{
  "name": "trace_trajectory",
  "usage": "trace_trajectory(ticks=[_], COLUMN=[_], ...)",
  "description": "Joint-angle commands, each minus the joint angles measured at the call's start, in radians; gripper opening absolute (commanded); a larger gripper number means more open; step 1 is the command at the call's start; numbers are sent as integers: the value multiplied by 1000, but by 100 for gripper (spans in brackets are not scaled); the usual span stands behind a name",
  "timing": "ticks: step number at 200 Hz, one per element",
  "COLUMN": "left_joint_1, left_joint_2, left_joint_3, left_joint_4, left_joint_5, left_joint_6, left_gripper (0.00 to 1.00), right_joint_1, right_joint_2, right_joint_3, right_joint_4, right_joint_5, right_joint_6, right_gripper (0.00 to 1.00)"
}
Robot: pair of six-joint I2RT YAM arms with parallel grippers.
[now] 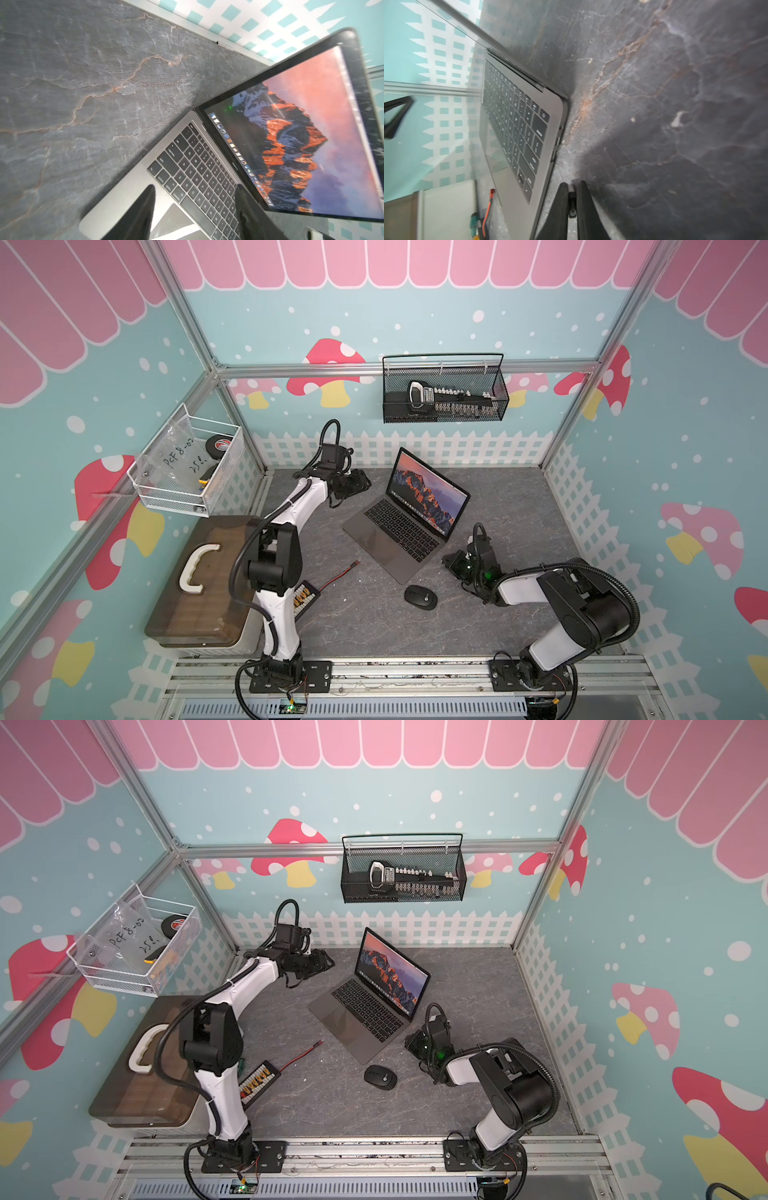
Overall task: Insert the wireless mouse receiver into the laptop
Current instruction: Place the USB plug at the center of the board.
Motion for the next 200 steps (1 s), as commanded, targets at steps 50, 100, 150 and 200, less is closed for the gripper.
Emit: trace_trajectory(ticks=[50,100,150,200], left_joint_1=[-28,-26,21,95], left_joint_2=[-316,-520,-600,-671], left_joint_3=[-354,-574,-682,-745], left_joint_4=[207,295,295,311], left_joint_5=[-302,-548,-616,-546], left_joint_6=[-28,3,-133,-114], left_gripper=[88,99,100,99], right_joint_1=[6,6,6,7], right_joint_2=[-142,-222,69,235], right_joint_3=[27,348,832,962], right_joint_4=[-298,-892,-1552,-1600], right_joint_5=[42,17,-84,22], right_joint_6=[-126,-804,-1384,-1729], right_gripper=[35,48,52,49])
